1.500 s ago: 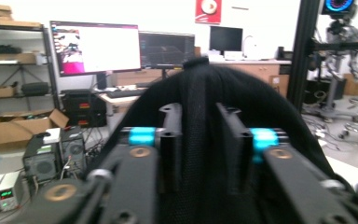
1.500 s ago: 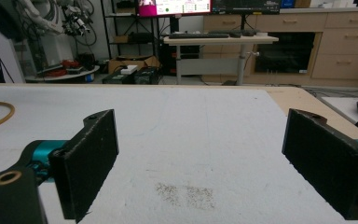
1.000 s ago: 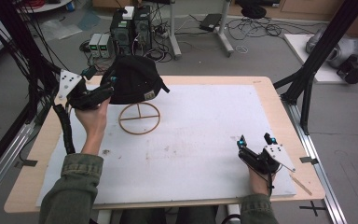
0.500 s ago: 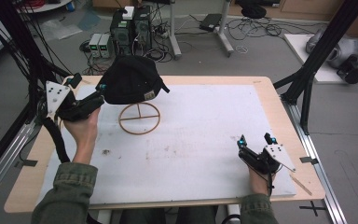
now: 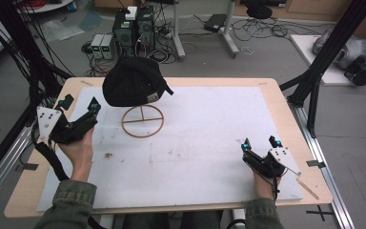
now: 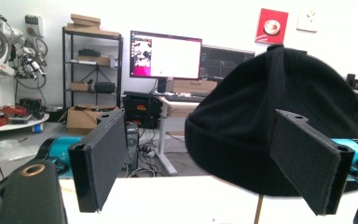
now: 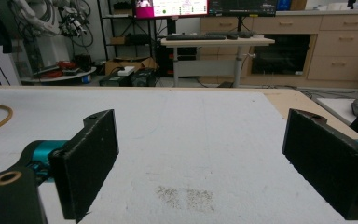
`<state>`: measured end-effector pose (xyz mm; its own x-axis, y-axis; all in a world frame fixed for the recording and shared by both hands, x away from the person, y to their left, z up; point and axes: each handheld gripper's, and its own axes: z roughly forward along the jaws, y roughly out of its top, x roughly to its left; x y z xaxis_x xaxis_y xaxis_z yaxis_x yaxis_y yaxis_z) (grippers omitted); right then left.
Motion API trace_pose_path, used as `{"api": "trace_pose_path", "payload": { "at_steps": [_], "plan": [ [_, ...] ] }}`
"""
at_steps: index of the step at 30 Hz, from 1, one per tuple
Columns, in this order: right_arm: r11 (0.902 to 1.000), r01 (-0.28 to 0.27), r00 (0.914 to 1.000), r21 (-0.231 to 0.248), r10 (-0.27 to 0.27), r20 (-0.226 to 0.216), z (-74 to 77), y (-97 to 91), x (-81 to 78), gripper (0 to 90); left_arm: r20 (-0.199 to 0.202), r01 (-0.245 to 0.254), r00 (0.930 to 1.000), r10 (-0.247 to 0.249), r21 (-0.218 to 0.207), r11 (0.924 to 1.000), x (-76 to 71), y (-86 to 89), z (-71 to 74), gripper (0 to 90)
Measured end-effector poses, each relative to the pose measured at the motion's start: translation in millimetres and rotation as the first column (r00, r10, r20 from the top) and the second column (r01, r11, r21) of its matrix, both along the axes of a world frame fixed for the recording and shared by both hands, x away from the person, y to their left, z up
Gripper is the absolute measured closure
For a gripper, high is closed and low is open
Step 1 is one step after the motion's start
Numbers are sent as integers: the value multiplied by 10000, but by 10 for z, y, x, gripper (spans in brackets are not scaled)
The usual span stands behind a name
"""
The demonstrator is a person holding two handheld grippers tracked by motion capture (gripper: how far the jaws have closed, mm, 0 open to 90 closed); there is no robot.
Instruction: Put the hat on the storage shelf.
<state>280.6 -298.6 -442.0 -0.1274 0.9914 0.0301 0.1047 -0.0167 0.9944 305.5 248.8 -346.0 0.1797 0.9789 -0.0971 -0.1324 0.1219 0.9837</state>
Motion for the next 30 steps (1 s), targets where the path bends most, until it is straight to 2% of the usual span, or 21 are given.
{"api": "trace_pose_path", "payload": {
  "at_steps": [3,4,5,6,7,8,18,23,26,28,30],
  "plan": [
    [10000,-49,10000,-45,49,-14,-1,27,1,97,-63,-200,9998,201,130,9997,-69,-6,-115,189],
    [9999,-138,9999,-76,137,-52,-1,46,3,97,-117,-339,9993,342,215,9992,-110,-18,-204,191],
    [9999,-138,9999,-76,137,-52,-1,46,3,97,-117,-339,9993,342,215,9992,-110,-18,-204,191],
    [9997,-179,9998,-169,180,39,0,54,10,97,-245,-612,9978,617,230,9979,-147,-31,-294,191],
    [9997,-179,9998,-169,180,39,0,54,10,97,-245,-612,9978,617,230,9979,-147,-31,-294,191],
    [9998,-186,9998,-120,186,10,2,66,6,97,-369,-737,9965,747,256,9969,-180,-36,-369,190],
    [9996,-197,9998,-185,198,26,-1,65,2,97,-771,-732,9941,768,486,9961,-317,-42,-553,184],
    [9996,-208,9998,-164,208,-12,-3,69,-5,97,-1360,-734,9874,814,631,9953,-397,-15,-704,178],
    [9995,-244,9997,-222,244,-14,-7,76,-5,97,-1778,-936,9786,1037,647,9935,-429,22,-795,160],
    [9995,-263,9997,-200,262,-31,-7,87,-10,97,-1831,-1081,9761,1170,579,9925,-443,42,-833,155],
    [9995,-251,9997,-203,251,-11,-5,89,-12,97,-1780,-1052,9774,1143,600,9926,-457,58,-860,155]
  ]
}}
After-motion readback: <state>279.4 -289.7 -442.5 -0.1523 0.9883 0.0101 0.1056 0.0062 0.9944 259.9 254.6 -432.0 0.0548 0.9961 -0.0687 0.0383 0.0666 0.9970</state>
